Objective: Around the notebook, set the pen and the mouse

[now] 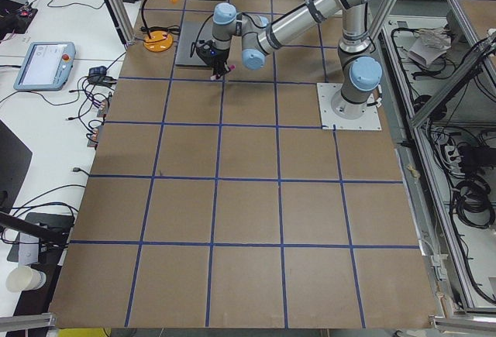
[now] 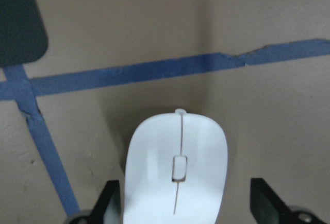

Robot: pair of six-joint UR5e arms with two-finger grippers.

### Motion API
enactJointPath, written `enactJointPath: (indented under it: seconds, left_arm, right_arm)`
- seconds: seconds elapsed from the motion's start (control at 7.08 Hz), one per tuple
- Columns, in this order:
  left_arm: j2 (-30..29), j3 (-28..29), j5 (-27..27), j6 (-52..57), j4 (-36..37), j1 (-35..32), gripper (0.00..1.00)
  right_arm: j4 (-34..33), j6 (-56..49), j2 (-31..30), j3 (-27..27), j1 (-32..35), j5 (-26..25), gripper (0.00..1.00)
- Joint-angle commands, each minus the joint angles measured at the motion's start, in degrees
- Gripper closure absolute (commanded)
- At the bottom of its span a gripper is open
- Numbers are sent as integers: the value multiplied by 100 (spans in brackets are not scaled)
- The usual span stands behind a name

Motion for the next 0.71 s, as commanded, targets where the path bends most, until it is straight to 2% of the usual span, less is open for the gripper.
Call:
enactJointPath:
  seconds: [0.0, 0.14, 0.28, 0.42, 0.56]
  left_arm:
    - [-301, 847, 11, -2966, -1025, -1222, 100]
    - [-355, 789, 2, -3489, -1222, -1487, 100]
    - [-355, 449, 11, -3624, -1241, -1620, 100]
    - [-190, 80, 2, -3635, -1181, -1639, 100]
    - [-388, 59, -59, -4183, -1084, -1648, 100]
  right_arm:
    - [-153, 5, 122, -42, 0, 15, 49]
    - [-161, 40, 79, -86, 0, 24, 61]
    - [-126, 31, 27, -278, 18, 15, 69]
    - [152, 23, -244, -680, 114, 15, 73]
    - [321, 49, -272, -1120, 254, 206, 72]
